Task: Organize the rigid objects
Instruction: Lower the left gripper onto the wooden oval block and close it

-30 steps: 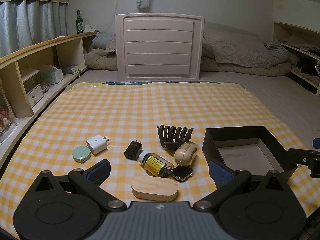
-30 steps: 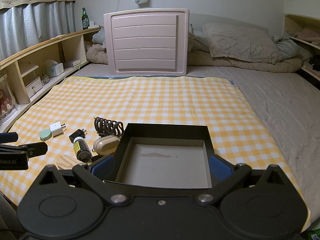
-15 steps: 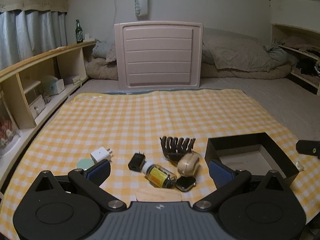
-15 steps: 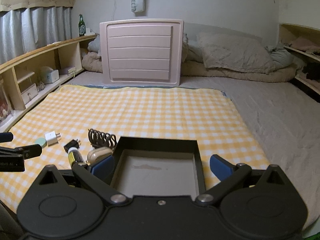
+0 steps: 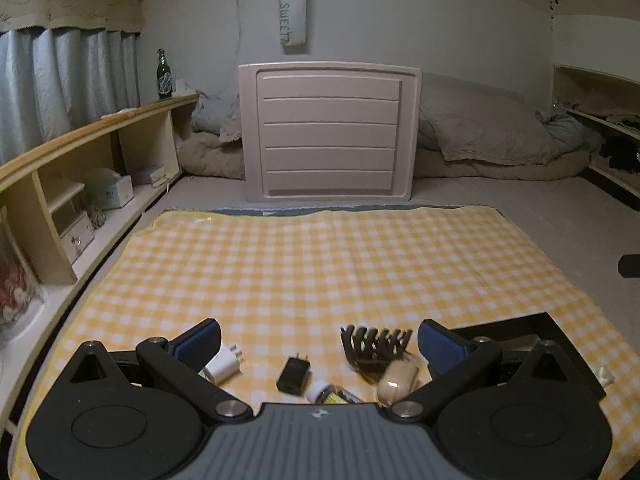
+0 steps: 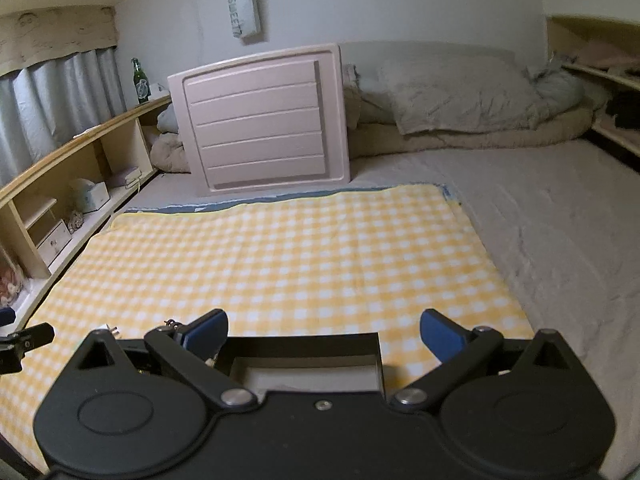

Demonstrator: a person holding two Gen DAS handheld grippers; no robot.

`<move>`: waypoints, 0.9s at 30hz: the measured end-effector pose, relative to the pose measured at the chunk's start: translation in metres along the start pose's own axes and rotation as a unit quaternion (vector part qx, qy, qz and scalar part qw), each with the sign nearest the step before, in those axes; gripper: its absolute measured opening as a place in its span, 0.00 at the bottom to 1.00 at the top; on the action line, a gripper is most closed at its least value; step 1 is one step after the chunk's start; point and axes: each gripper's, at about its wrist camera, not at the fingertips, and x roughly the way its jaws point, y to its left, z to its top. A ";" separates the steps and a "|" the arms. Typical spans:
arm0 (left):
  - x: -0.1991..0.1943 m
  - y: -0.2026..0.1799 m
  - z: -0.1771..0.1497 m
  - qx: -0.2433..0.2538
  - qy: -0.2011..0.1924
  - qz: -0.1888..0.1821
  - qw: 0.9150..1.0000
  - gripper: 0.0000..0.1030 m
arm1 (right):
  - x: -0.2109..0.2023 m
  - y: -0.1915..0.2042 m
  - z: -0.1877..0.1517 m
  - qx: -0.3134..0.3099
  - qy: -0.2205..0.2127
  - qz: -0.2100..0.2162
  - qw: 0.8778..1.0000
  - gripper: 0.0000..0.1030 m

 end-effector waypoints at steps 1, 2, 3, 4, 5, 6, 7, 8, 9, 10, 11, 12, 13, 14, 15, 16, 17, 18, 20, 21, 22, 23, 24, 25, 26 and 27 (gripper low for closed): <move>0.004 0.000 0.003 0.002 0.000 0.001 1.000 1.00 | 0.005 -0.003 0.004 0.000 0.004 -0.002 1.000 1.00; 0.007 0.000 0.006 0.004 -0.002 0.001 1.000 1.00 | 0.012 -0.006 0.007 0.000 0.007 -0.007 1.000 1.00; 0.011 0.000 0.009 0.006 -0.005 0.000 1.000 1.00 | 0.018 -0.008 0.009 -0.001 0.010 -0.012 1.000 1.00; 0.015 -0.002 0.011 0.009 -0.007 0.000 1.000 1.00 | 0.025 -0.010 0.011 -0.003 0.015 -0.014 1.000 1.00; 0.020 -0.003 0.014 0.012 -0.008 0.000 1.000 1.00 | 0.034 -0.013 0.013 -0.003 0.027 -0.015 1.000 1.00; 0.026 -0.005 0.015 0.014 -0.006 0.000 1.000 1.00 | 0.043 -0.016 0.014 0.002 0.039 -0.019 0.999 1.00; 0.031 -0.006 0.017 0.016 -0.004 -0.002 1.000 1.00 | 0.051 -0.020 0.014 0.008 0.046 -0.024 0.999 1.00; 0.035 -0.007 0.017 0.018 -0.001 -0.006 1.000 1.00 | 0.061 -0.025 0.013 0.016 0.052 -0.029 0.998 1.00; 0.042 -0.009 0.018 0.021 0.005 -0.011 1.000 1.00 | 0.069 -0.029 0.011 0.021 0.057 -0.031 0.998 1.00; 0.046 -0.011 0.017 0.024 0.010 -0.015 1.000 1.00 | 0.076 -0.033 0.007 0.021 0.063 -0.034 0.997 1.00; 0.050 -0.011 0.016 0.027 0.015 -0.018 0.999 1.00 | 0.084 -0.036 0.003 0.019 0.076 -0.033 0.996 1.00; 0.054 -0.012 0.014 0.030 0.021 -0.020 0.999 1.00 | 0.091 -0.040 -0.001 0.020 0.093 -0.032 0.995 1.00; 0.059 -0.012 0.011 0.034 0.028 -0.022 0.999 1.00 | 0.097 -0.043 -0.004 0.024 0.111 -0.032 0.993 0.99; 0.063 -0.012 0.007 0.037 0.035 -0.024 0.998 1.00 | 0.104 -0.048 -0.008 0.031 0.137 -0.032 0.990 0.96; 0.067 -0.011 0.003 0.041 0.044 -0.026 0.998 1.00 | 0.109 -0.052 -0.010 0.037 0.158 -0.029 0.986 0.84; 0.072 -0.010 -0.001 0.044 0.056 -0.030 0.997 1.00 | 0.112 -0.056 -0.014 0.044 0.174 -0.022 0.983 0.73; 0.077 -0.009 -0.005 0.047 0.068 -0.035 0.996 1.00 | 0.115 -0.061 -0.019 0.050 0.191 -0.016 0.980 0.69; 0.080 -0.007 -0.011 0.049 0.078 -0.038 0.995 1.00 | 0.117 -0.064 -0.025 0.054 0.208 -0.015 0.977 0.65; 0.087 -0.006 -0.018 0.053 0.095 -0.040 0.993 1.00 | 0.119 -0.069 -0.035 0.058 0.234 -0.018 0.970 0.59; 0.091 -0.005 -0.022 0.058 0.106 -0.040 0.992 1.00 | 0.119 -0.070 -0.041 0.059 0.246 -0.019 0.967 0.54; 0.094 -0.004 -0.026 0.061 0.114 -0.041 0.991 1.00 | 0.119 -0.071 -0.045 0.060 0.257 -0.017 0.964 0.50; 0.098 -0.003 -0.029 0.064 0.123 -0.043 0.989 1.00 | 0.119 -0.072 -0.048 0.062 0.266 -0.014 0.962 0.49; 0.099 -0.002 -0.033 0.064 0.130 -0.045 0.988 1.00 | 0.117 -0.071 -0.054 0.062 0.273 -0.011 0.960 0.47; 0.102 -0.001 -0.036 0.064 0.139 -0.047 0.987 1.00 | 0.116 -0.069 -0.058 0.062 0.282 -0.008 0.957 0.46; 0.104 0.001 -0.038 0.061 0.147 -0.049 0.986 1.00 | 0.116 -0.068 -0.062 0.061 0.291 -0.005 0.955 0.46; 0.105 0.002 -0.040 0.058 0.153 -0.051 0.985 1.00 | 0.115 -0.066 -0.066 0.059 0.298 -0.004 0.953 0.44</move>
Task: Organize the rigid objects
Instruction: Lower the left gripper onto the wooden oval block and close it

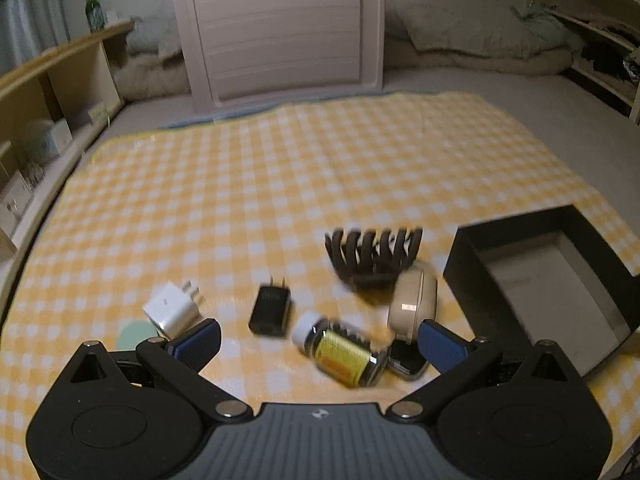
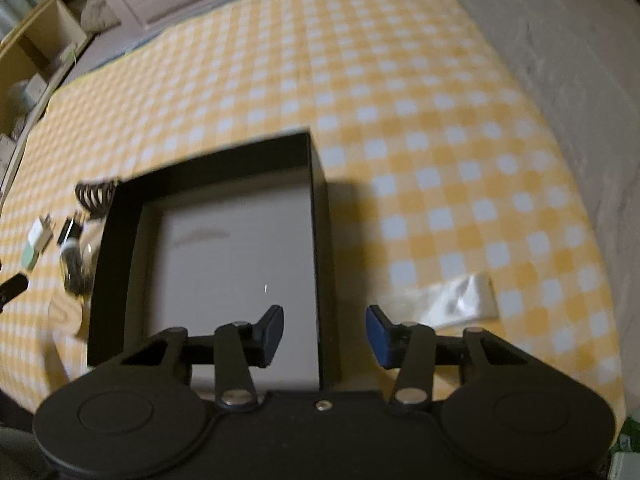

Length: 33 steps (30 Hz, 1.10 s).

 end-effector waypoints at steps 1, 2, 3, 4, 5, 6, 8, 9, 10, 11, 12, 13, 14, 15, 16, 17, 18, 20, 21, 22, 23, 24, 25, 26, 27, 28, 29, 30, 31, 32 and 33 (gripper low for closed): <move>0.002 0.002 -0.001 -0.003 0.008 -0.002 1.000 1.00 | 0.002 0.001 -0.005 -0.003 0.003 0.000 1.000 0.40; 0.004 0.003 -0.002 -0.006 0.017 -0.005 1.000 1.00 | 0.004 0.003 -0.008 -0.007 0.010 -0.002 1.000 0.38; 0.005 0.004 -0.004 -0.010 0.025 -0.007 1.000 1.00 | 0.007 0.004 -0.012 -0.010 0.015 -0.004 1.000 0.34; 0.007 0.004 -0.005 -0.013 0.031 -0.010 0.999 1.00 | 0.010 0.005 -0.014 -0.012 0.019 -0.005 1.000 0.29; 0.008 0.006 -0.007 -0.017 0.038 -0.012 0.999 1.00 | 0.010 0.004 -0.011 -0.013 0.025 -0.005 1.000 0.25; 0.009 0.005 -0.008 -0.020 0.041 -0.014 0.999 1.00 | 0.012 0.004 -0.011 -0.014 0.029 -0.006 0.999 0.20; 0.012 0.005 -0.010 -0.022 0.050 -0.016 0.998 1.00 | 0.014 0.004 -0.011 -0.012 0.031 -0.013 0.999 0.10; 0.012 0.005 -0.011 -0.021 0.054 -0.018 0.998 1.00 | 0.014 0.004 -0.011 -0.011 0.031 -0.017 0.999 0.07; 0.013 0.004 -0.012 -0.019 0.057 -0.019 0.998 1.00 | 0.014 0.003 -0.009 -0.010 0.030 -0.017 0.999 0.06; 0.014 0.004 -0.013 -0.018 0.061 -0.020 0.998 1.00 | 0.014 0.004 -0.010 -0.011 0.028 -0.019 0.999 0.06; 0.015 0.003 -0.013 -0.018 0.063 -0.021 0.998 1.00 | 0.015 0.005 -0.008 -0.013 0.027 -0.023 0.999 0.06; 0.015 0.002 -0.014 -0.018 0.067 -0.022 0.997 1.00 | 0.014 0.003 -0.009 -0.018 0.025 -0.029 0.999 0.05; 0.016 0.001 -0.015 -0.018 0.071 -0.024 0.997 1.00 | 0.016 0.004 -0.009 -0.023 0.023 -0.035 0.999 0.05; 0.017 0.001 -0.016 -0.019 0.077 -0.027 0.996 1.00 | 0.017 0.005 -0.009 -0.028 0.021 -0.040 0.999 0.04; 0.018 0.001 -0.016 -0.020 0.082 -0.030 0.996 1.00 | 0.017 0.007 -0.010 -0.031 0.020 -0.043 0.998 0.04; 0.018 0.000 -0.017 -0.021 0.087 -0.033 0.995 1.00 | 0.018 0.009 -0.010 -0.032 0.019 -0.045 0.998 0.04; 0.019 0.000 -0.018 -0.021 0.092 -0.036 0.995 1.00 | 0.019 0.010 -0.011 -0.032 0.018 -0.046 0.998 0.04; 0.022 -0.003 -0.020 -0.017 0.102 -0.041 0.994 1.00 | 0.019 0.013 -0.012 -0.036 0.019 -0.050 0.998 0.04; 0.023 -0.003 -0.021 -0.014 0.106 -0.044 0.993 1.00 | 0.020 0.013 -0.011 -0.037 0.019 -0.051 0.998 0.03; 0.024 -0.004 -0.022 -0.012 0.109 -0.045 0.993 1.00 | 0.014 0.012 -0.012 -0.037 0.020 -0.052 0.998 0.03; 0.025 -0.006 -0.022 -0.009 0.111 -0.045 0.993 1.00 | 0.015 0.012 -0.011 -0.036 0.021 -0.052 0.998 0.03; 0.025 -0.007 -0.024 -0.006 0.111 -0.046 0.993 1.00 | 0.015 0.012 -0.012 -0.038 0.020 -0.051 0.998 0.03; 0.026 -0.008 -0.024 -0.002 0.111 -0.046 0.993 1.00 | 0.016 0.013 -0.011 -0.038 0.021 -0.051 0.998 0.03; 0.026 -0.009 -0.024 0.001 0.112 -0.047 0.993 1.00 | 0.017 0.012 -0.011 -0.041 0.020 -0.051 0.998 0.03; 0.026 -0.010 -0.025 0.004 0.112 -0.048 0.993 1.00 | 0.017 0.012 -0.010 -0.040 0.020 -0.051 0.998 0.03; 0.027 -0.011 -0.025 0.007 0.112 -0.049 0.992 1.00 | 0.017 0.013 -0.011 -0.040 0.020 -0.051 0.998 0.03; 0.027 -0.012 -0.026 0.009 0.113 -0.050 0.992 1.00 | 0.017 0.012 -0.010 -0.040 0.020 -0.050 0.998 0.03; 0.027 -0.011 -0.027 0.009 0.116 -0.051 0.992 1.00 | 0.017 0.012 -0.010 -0.039 0.020 -0.050 0.998 0.03; 0.028 -0.011 -0.028 0.009 0.117 -0.053 0.992 1.00 | 0.017 0.013 -0.011 -0.039 0.020 -0.051 0.998 0.03; 0.029 -0.010 -0.028 0.008 0.119 -0.054 0.991 1.00 | 0.016 0.014 -0.011 -0.041 0.020 -0.052 0.998 0.03; 0.030 -0.010 -0.029 0.007 0.121 -0.055 0.991 1.00 | 0.017 0.013 -0.010 -0.042 0.020 -0.052 0.998 0.03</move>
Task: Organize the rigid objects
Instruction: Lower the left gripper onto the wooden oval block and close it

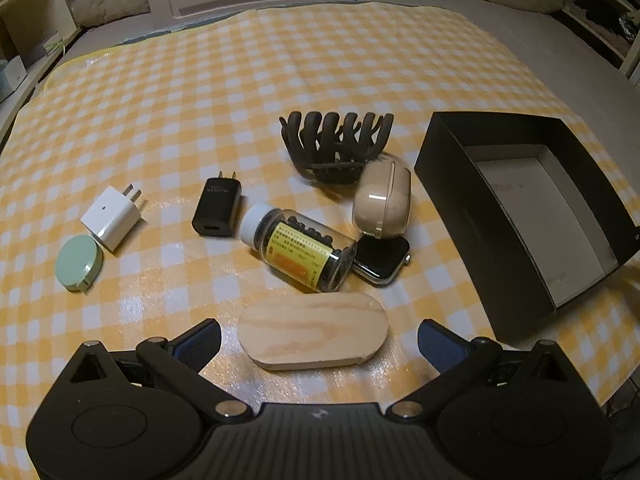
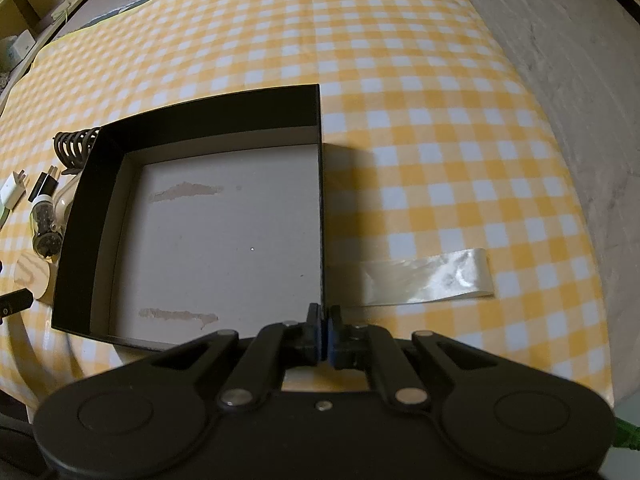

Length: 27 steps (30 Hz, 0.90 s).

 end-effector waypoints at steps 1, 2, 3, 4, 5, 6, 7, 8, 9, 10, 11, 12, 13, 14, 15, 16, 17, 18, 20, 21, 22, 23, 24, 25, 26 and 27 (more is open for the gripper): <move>0.001 0.001 0.000 0.000 0.002 -0.003 1.000 1.00 | 0.000 0.000 -0.001 0.001 0.000 0.001 1.000 0.03; 0.002 0.002 -0.001 0.001 0.004 -0.006 1.000 1.00 | 0.000 0.000 0.000 0.001 0.000 0.001 1.000 0.03; 0.003 0.002 -0.001 0.006 0.008 -0.013 1.000 1.00 | 0.000 -0.001 0.000 0.001 0.000 0.001 1.000 0.03; 0.003 0.002 -0.002 0.011 0.010 -0.018 1.000 1.00 | 0.000 0.000 -0.001 0.002 0.000 0.001 1.000 0.03; 0.005 0.002 -0.002 0.015 0.012 -0.019 1.000 1.00 | 0.000 0.000 0.000 0.002 0.000 0.001 1.000 0.03; 0.006 0.001 -0.003 0.016 0.014 -0.018 1.000 1.00 | 0.000 0.000 0.000 0.002 0.000 0.001 1.000 0.03; 0.009 0.001 -0.003 0.016 0.017 -0.017 1.000 1.00 | 0.000 0.000 0.000 0.002 0.000 0.001 1.000 0.03; 0.012 0.002 -0.003 0.015 0.019 -0.018 1.000 1.00 | 0.000 0.000 0.000 0.002 0.000 0.001 1.000 0.03; 0.015 0.003 -0.003 0.014 0.023 -0.020 0.999 1.00 | 0.000 0.000 0.000 0.003 0.000 0.001 1.000 0.03; 0.018 0.004 -0.003 0.010 0.026 -0.023 0.999 1.00 | 0.000 0.001 -0.001 0.003 0.000 0.001 1.000 0.03; 0.023 0.005 -0.002 0.006 0.031 -0.024 0.999 1.00 | 0.000 0.000 -0.001 0.003 0.000 0.001 1.000 0.03; 0.026 0.006 -0.003 0.004 0.033 -0.025 0.999 1.00 | 0.000 0.000 -0.001 0.003 0.000 0.001 1.000 0.03; 0.029 0.006 -0.003 0.003 0.035 -0.025 0.999 1.00 | 0.000 0.000 0.000 0.003 0.000 0.001 1.000 0.03; 0.031 0.006 -0.005 0.005 0.036 -0.025 0.999 0.99 | 0.000 0.000 0.000 0.002 0.000 0.002 1.000 0.03; 0.033 0.005 -0.005 0.008 0.038 -0.021 0.999 0.99 | 0.000 0.000 0.000 0.002 0.000 0.002 1.000 0.03; 0.036 0.006 -0.006 0.008 0.039 -0.016 0.999 0.98 | 0.000 0.000 0.000 0.002 0.000 0.002 1.000 0.03; 0.040 0.007 -0.005 0.003 0.039 -0.011 0.999 0.96 | 0.000 0.000 -0.001 0.002 0.000 0.001 1.000 0.03; 0.042 0.008 -0.005 -0.004 0.039 -0.010 0.999 0.96 | 0.000 0.000 0.000 0.002 0.000 0.001 1.000 0.03; 0.045 0.011 -0.003 -0.023 0.031 -0.014 0.999 0.96 | 0.000 0.001 -0.001 0.003 0.000 0.001 1.000 0.03; 0.045 0.011 -0.002 -0.029 0.028 -0.016 0.999 0.96 | 0.000 0.000 0.000 0.003 0.000 0.001 1.000 0.03; 0.046 0.012 -0.001 -0.033 0.026 -0.016 0.999 0.97 | 0.000 0.001 -0.001 0.003 -0.001 0.001 1.000 0.03; 0.047 0.013 0.000 -0.038 0.024 -0.016 0.999 0.97 | 0.000 0.000 0.000 0.002 -0.001 0.001 1.000 0.03; 0.047 0.012 0.000 -0.042 0.023 -0.014 0.999 0.97 | 0.000 0.000 0.000 0.002 -0.001 0.001 1.000 0.03; 0.048 0.013 0.002 -0.044 0.023 -0.010 0.999 0.97 | 0.000 0.000 0.000 0.002 -0.001 0.001 1.000 0.03; 0.049 0.012 0.003 -0.040 0.023 -0.005 0.999 0.95 | 0.000 0.001 -0.001 0.002 -0.001 0.001 1.000 0.03; 0.050 0.010 0.003 -0.033 0.025 0.002 0.999 0.94 | 0.000 0.001 -0.001 0.002 -0.001 0.001 1.000 0.04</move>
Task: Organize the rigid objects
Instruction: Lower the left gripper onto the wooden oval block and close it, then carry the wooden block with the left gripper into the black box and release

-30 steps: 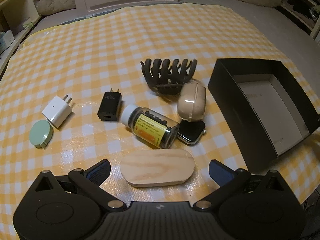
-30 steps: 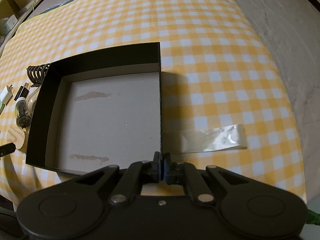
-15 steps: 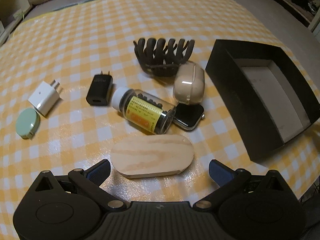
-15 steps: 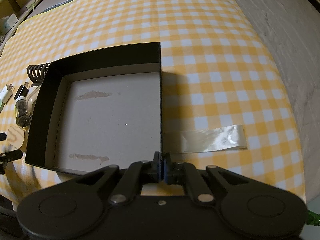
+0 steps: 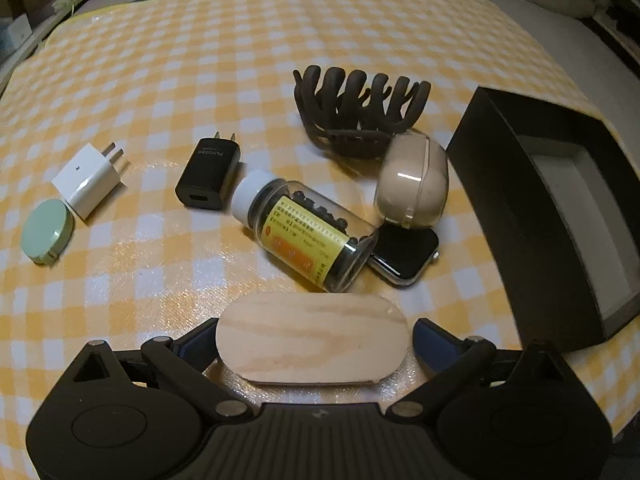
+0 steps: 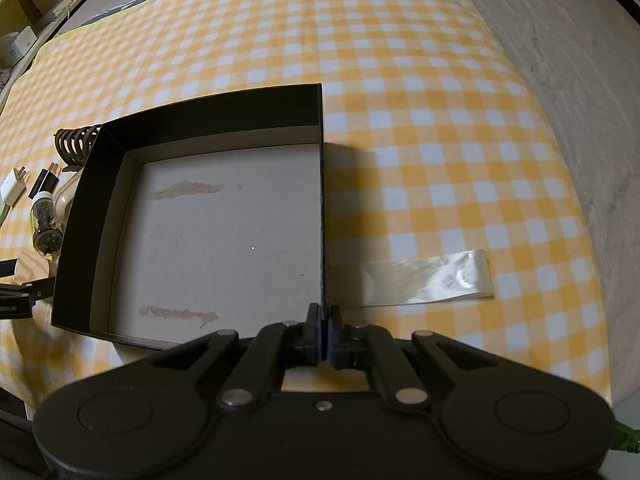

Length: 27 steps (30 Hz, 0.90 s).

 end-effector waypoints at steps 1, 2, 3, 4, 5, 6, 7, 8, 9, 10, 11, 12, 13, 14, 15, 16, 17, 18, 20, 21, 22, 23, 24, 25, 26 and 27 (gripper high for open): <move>0.000 -0.003 0.000 0.010 -0.004 0.013 1.000 0.90 | 0.000 0.000 0.000 0.001 0.000 0.000 1.000 0.04; 0.001 -0.004 0.001 0.019 -0.004 0.020 1.000 0.90 | 0.000 0.000 0.000 0.000 0.000 0.000 1.000 0.04; 0.003 -0.008 0.003 0.019 -0.002 0.020 1.000 0.90 | 0.000 0.001 -0.001 0.001 0.000 0.000 1.000 0.04; 0.004 -0.008 0.006 0.013 0.002 0.017 1.000 0.90 | 0.000 0.000 0.000 0.000 0.000 0.000 1.000 0.04; 0.002 -0.006 0.009 0.004 0.002 0.015 1.000 0.90 | 0.000 0.000 0.000 -0.001 0.000 0.000 1.000 0.04; -0.002 -0.007 0.012 0.001 -0.008 0.013 1.000 0.90 | 0.000 0.001 0.000 0.000 0.000 0.000 1.000 0.04; -0.008 -0.008 0.016 0.006 -0.022 0.012 1.000 0.90 | 0.000 0.001 0.000 -0.001 0.000 0.001 1.000 0.04; -0.015 -0.010 0.019 0.012 -0.041 0.012 0.999 0.90 | 0.000 0.000 0.000 -0.001 0.000 0.001 1.000 0.04; -0.025 -0.012 0.023 0.021 -0.066 0.011 0.998 0.90 | 0.000 0.001 0.000 -0.001 0.000 0.000 1.000 0.04; -0.032 -0.014 0.026 0.027 -0.083 0.009 0.996 0.90 | 0.000 0.000 0.000 -0.001 0.000 0.001 1.000 0.04; -0.040 -0.016 0.031 0.032 -0.101 0.001 0.994 0.90 | 0.000 0.000 0.000 0.000 0.000 0.001 1.000 0.04; -0.045 -0.018 0.034 0.031 -0.110 -0.006 0.993 0.90 | 0.000 0.000 0.000 0.000 0.000 0.001 1.000 0.04; -0.051 -0.020 0.036 0.028 -0.119 -0.017 0.992 0.90 | 0.000 0.001 -0.001 0.000 0.000 0.000 1.000 0.04; -0.055 -0.022 0.042 0.024 -0.124 -0.029 0.992 0.90 | 0.000 0.000 0.000 -0.001 0.000 0.000 1.000 0.04; -0.057 -0.024 0.044 0.022 -0.128 -0.038 0.991 0.90 | 0.000 0.000 0.000 -0.001 0.000 0.001 1.000 0.04; -0.059 -0.028 0.048 0.019 -0.130 -0.050 0.990 0.90 | 0.000 0.001 -0.001 0.000 0.000 0.001 1.000 0.04; -0.060 -0.032 0.053 0.016 -0.132 -0.060 0.989 0.90 | 0.000 0.001 0.000 -0.001 0.001 0.002 1.000 0.04; -0.060 -0.038 0.060 0.015 -0.132 -0.075 0.988 0.90 | 0.000 0.001 0.000 -0.002 0.000 0.001 1.000 0.04; -0.058 -0.054 0.068 0.019 -0.132 -0.093 0.987 0.90 | 0.000 0.002 0.000 -0.004 0.000 0.001 1.000 0.04; -0.056 -0.062 0.072 0.021 -0.132 -0.101 0.986 0.90 | -0.001 0.003 0.000 -0.005 0.000 0.001 1.000 0.04; -0.054 -0.070 0.078 0.022 -0.131 -0.107 0.985 0.90 | 0.000 0.003 0.000 -0.005 -0.001 0.002 1.000 0.04; -0.049 -0.074 0.089 0.021 -0.130 -0.112 0.985 0.90 | 0.000 0.004 0.000 -0.005 0.000 0.002 1.000 0.04; -0.043 -0.082 0.093 0.019 -0.127 -0.116 0.985 0.90 | -0.001 0.004 0.000 -0.005 0.000 0.003 1.000 0.04; -0.036 -0.088 0.098 0.015 -0.123 -0.121 0.985 0.90 | -0.001 0.004 0.000 -0.004 -0.001 0.004 1.000 0.04; -0.031 -0.095 0.101 0.008 -0.119 -0.124 0.985 0.90 | -0.001 0.005 0.000 -0.005 -0.001 0.005 1.000 0.04; -0.028 -0.106 0.102 0.001 -0.113 -0.128 0.985 0.90 | 0.000 0.005 0.000 -0.005 -0.001 0.004 1.000 0.04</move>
